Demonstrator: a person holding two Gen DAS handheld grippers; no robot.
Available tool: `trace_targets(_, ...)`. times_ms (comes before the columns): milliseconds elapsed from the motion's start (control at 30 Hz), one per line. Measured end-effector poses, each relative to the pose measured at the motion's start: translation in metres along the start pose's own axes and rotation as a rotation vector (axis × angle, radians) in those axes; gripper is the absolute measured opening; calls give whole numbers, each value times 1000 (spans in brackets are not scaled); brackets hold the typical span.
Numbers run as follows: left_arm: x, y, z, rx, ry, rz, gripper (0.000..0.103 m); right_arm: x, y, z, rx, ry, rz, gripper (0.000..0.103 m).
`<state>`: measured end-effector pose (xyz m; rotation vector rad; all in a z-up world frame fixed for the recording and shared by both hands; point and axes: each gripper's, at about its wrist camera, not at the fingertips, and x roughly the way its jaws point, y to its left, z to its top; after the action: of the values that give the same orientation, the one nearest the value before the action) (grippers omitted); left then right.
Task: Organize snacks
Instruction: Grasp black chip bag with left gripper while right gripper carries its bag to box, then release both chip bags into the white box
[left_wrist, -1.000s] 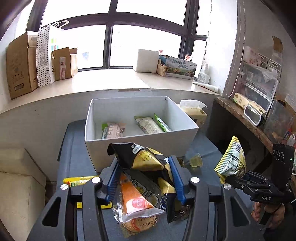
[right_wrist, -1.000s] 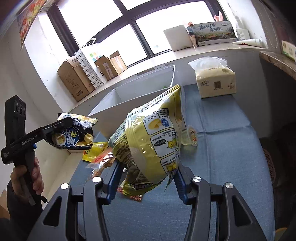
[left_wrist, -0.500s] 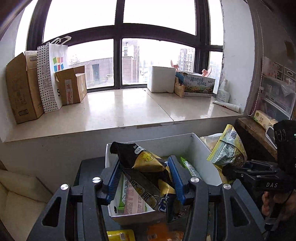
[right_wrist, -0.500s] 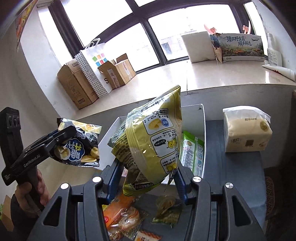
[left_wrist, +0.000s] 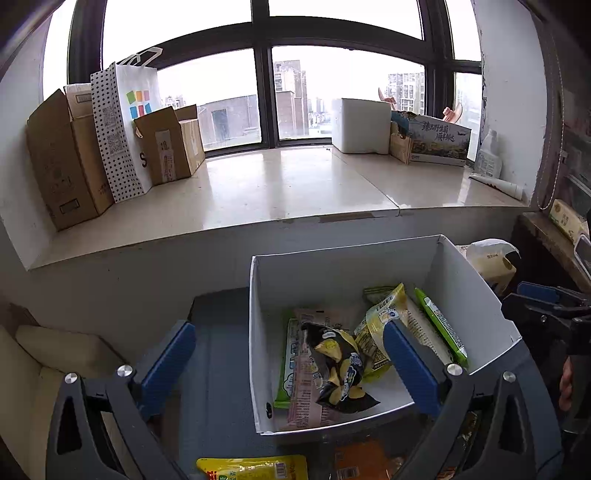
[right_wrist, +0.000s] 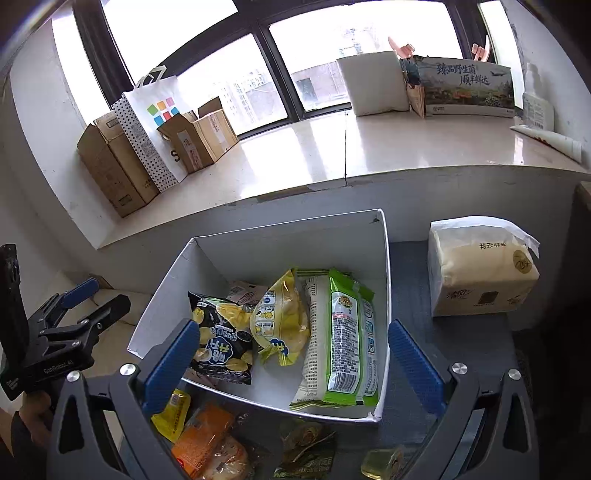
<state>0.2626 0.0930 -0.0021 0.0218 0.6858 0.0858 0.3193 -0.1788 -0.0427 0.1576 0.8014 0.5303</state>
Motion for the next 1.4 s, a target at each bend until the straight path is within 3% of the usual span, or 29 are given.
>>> trace_targets(267, -54, 13, -27, -25, -21, -66, 103, -49, 16, -24, -44, -92, 65, 103)
trace_targets(533, -109, 13, -117, -105, 14, -182, 103, -94, 24, -113, -59, -126, 101, 103)
trace_targets(667, -123, 8, -157, -122, 28, -177, 103, -94, 21, -156, -42, -100, 82, 103)
trace_targets(800, -130, 6, -179, -111, 32, -142, 103, -76, 18, -179, -33, -46, 100, 103)
trace_targets(967, -127, 12, -190, -143, 59, -142, 103, -43, 19, -180, -96, 10, 31, 103)
trace_targets(1067, -124, 16, -193, -160, 70, -150, 103, -16, 13, -169, -80, 69, 51, 103)
trace_targets(1400, -112, 28, -203, -193, 110, -135, 103, 50, 7, -140, -118, 174, -28, 101)
